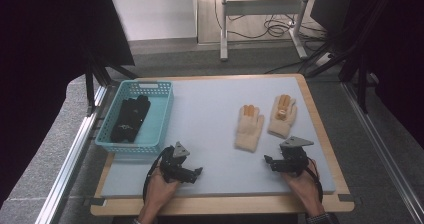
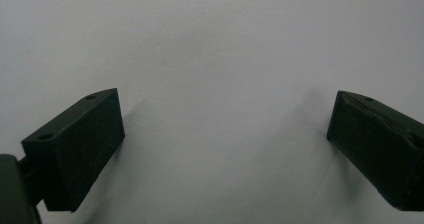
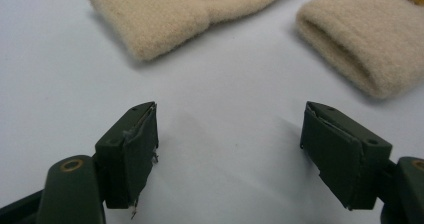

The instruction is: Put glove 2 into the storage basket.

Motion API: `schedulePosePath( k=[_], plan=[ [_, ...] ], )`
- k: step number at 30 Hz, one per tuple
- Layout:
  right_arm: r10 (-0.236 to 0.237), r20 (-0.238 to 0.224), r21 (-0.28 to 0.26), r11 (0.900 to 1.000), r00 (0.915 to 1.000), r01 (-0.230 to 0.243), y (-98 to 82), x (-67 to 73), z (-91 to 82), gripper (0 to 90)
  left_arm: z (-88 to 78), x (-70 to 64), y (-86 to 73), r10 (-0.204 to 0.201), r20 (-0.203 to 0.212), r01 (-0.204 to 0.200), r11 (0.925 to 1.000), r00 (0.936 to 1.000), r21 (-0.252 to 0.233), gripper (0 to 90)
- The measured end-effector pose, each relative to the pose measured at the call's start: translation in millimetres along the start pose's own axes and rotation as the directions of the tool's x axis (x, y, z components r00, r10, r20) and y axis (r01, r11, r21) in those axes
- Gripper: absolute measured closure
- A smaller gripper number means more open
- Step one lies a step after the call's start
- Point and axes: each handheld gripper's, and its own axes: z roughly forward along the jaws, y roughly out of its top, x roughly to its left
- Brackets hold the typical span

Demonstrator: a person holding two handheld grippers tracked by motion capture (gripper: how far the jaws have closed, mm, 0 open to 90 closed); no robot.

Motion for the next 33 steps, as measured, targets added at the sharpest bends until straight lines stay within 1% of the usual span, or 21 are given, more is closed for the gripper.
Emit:
schedulePosePath(
  k=[6, 10, 14, 19, 25, 27, 29, 31, 32, 33],
  plan=[
    [0.003, 0.001, -0.001, 1.000, 1.0000, -0.003, 0.1, -0.1, -0.3, 23.5, 0.1, 0.0, -0.2, 0.000, -0.001, 0.000, 1.0000, 1.0000, -0.001, 1.8],
    [0.008, 0.001, -0.005, 1.000, 1.0000, -0.008, 0.0, 0.2, -1.3, 26.6, 0.1, -0.1, -0.2, 0.000, -0.001, 0.000, 1.0000, 1.0000, -0.001, 1.8],
    [0.023, -0.019, -0.009, 1.000, 0.9995, -0.023, 0.9, 0.6, -1.9, 27.7, 0.1, -0.1, -0.2, 0.000, -0.001, 0.000, 1.0000, 1.0000, -0.001, 1.8],
    [0.025, -0.029, -0.018, 1.000, 0.9993, -0.025, 5.4, 2.2, -2.3, 27.9, 0.2, 0.0, -0.2, -0.001, -0.001, 0.001, 1.0000, 1.0000, -0.002, 1.8],
    [0.024, -0.047, -0.019, 1.000, 0.9986, -0.025, 15.7, 2.6, -2.2, 28.0, 0.2, -0.1, -0.2, -0.001, -0.001, 0.001, 1.0000, 1.0000, -0.001, 1.8],
    [0.018, -0.054, -0.025, 0.999, 0.9984, -0.020, 19.4, 2.7, -1.0, 28.1, 0.2, 0.0, -0.2, -0.001, -0.001, 0.001, 1.0000, 1.0000, -0.001, 1.8],
    [0.023, -0.058, -0.021, 0.999, 0.9981, -0.025, 24.1, 1.6, 1.5, 28.5, 0.2, -0.1, -0.3, -0.001, -0.001, 0.001, 1.0000, 1.0000, -0.001, 1.8],
    [0.042, -0.079, -0.035, 0.998, 0.9960, -0.045, 30.1, 0.8, 2.7, 30.0, 0.2, 0.1, -0.2, -0.002, 0.000, 0.002, 1.0000, 1.0000, 0.000, 1.8],
    [0.044, -0.092, -0.034, 0.998, 0.9948, -0.047, 34.2, 0.6, 4.7, 30.1, 0.1, 0.6, -0.1, 0.001, 0.002, -0.001, 1.0000, 1.0000, 0.003, 1.8],
    [0.042, -0.095, -0.030, 0.999, 0.9946, -0.045, 38.4, 0.8, 7.2, 30.3, 0.1, 0.6, 0.0, 0.001, 0.002, -0.001, 1.0000, 1.0000, 0.003, 1.8]
  ],
)
